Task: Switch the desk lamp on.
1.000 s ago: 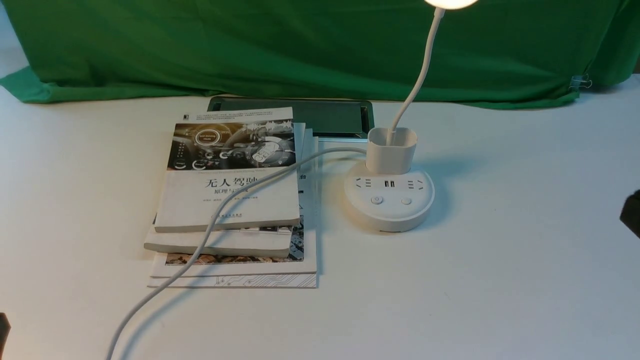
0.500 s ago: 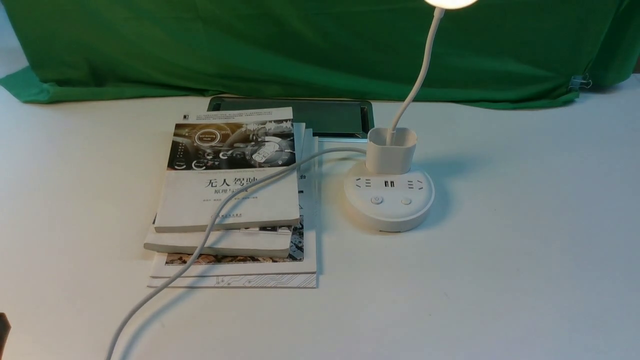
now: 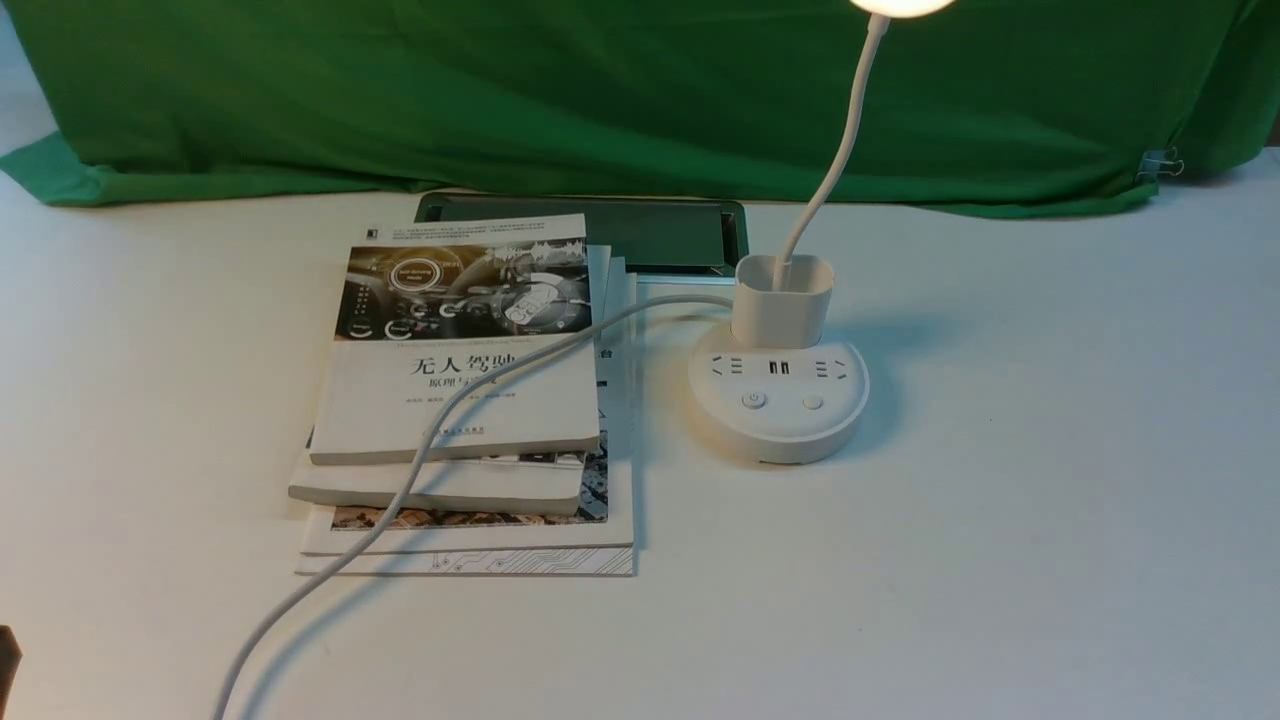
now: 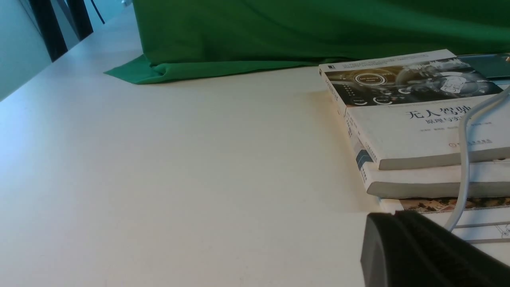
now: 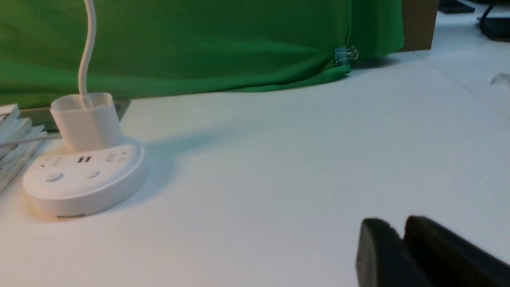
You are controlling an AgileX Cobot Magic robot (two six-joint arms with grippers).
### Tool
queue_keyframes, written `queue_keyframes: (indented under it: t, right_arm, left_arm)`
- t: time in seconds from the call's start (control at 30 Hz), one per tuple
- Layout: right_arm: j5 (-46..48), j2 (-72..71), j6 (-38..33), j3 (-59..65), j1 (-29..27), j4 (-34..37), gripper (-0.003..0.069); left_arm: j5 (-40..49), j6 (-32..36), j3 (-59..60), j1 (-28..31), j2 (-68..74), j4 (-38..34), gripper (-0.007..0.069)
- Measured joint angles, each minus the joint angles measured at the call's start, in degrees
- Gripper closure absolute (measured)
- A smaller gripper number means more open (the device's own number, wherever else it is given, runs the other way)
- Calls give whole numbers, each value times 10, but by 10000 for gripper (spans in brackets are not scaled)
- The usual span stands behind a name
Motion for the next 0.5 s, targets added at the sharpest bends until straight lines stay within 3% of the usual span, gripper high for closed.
queue_keyframes:
  t: [0.5]
  right_arm:
    - [9, 0, 2, 0, 0, 0, 480]
  left_arm:
    - [0, 0, 0, 0, 0, 0, 603]
